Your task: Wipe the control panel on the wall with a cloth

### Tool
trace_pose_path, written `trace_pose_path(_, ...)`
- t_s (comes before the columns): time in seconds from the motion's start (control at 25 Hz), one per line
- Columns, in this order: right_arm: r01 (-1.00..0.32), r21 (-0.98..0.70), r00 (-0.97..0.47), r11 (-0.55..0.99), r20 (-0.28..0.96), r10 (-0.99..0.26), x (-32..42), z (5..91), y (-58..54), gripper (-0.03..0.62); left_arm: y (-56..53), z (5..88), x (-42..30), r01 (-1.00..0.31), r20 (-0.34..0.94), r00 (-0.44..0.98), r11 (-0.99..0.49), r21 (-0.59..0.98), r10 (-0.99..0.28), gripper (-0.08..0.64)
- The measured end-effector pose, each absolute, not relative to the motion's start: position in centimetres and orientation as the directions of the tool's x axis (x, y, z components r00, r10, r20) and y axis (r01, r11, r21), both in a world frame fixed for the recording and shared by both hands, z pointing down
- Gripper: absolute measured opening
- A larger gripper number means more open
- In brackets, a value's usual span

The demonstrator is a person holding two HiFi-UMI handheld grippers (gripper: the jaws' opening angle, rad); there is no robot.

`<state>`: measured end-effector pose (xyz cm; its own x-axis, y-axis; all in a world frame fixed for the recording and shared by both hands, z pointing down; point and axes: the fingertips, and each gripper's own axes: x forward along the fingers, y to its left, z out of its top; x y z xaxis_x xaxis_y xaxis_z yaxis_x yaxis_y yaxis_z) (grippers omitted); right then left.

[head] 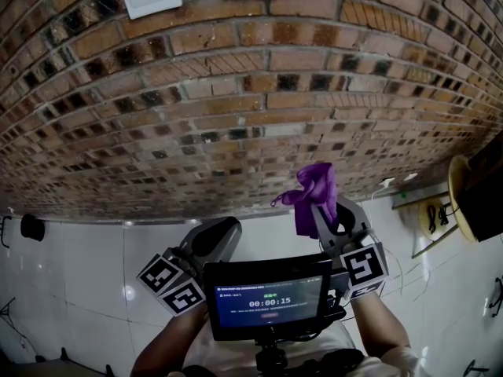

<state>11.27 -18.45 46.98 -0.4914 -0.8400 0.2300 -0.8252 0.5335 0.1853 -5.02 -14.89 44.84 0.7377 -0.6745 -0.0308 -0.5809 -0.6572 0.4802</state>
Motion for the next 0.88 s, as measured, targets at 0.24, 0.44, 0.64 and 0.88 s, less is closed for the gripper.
trace_pose_path(0.24, -0.83, 0.17, -0.493, 0.531, 0.223, -0.841, 10.0, 44.0, -18.8, 0.081, -14.8, 44.9, -5.0, -0.581, -0.031, 0.736, -0.654, 0.485, -0.676, 0.034)
trace_pose_path(0.44, -0.831, 0.162, -0.494, 0.532, 0.224, -0.84, 10.1, 44.1, -19.1, 0.081, -14.7, 44.7, -4.9, -0.579, -0.029, 0.737, -0.653, 0.488, -0.675, 0.034)
trace_pose_path(0.64, -0.827, 0.157, -0.503, 0.54, 0.222, -0.835, 9.9, 44.2, -19.2, 0.081, -14.6, 44.6, -4.5, -0.573, -0.027, 0.745, -0.66, 0.486, -0.667, 0.034)
trace_pose_path(0.88, -0.828, 0.151, -0.509, 0.539, 0.201, -0.837, 9.7, 44.3, -19.4, 0.081, -14.6, 44.8, -4.3, -0.571, -0.032, 0.747, -0.664, 0.483, -0.665, 0.034)
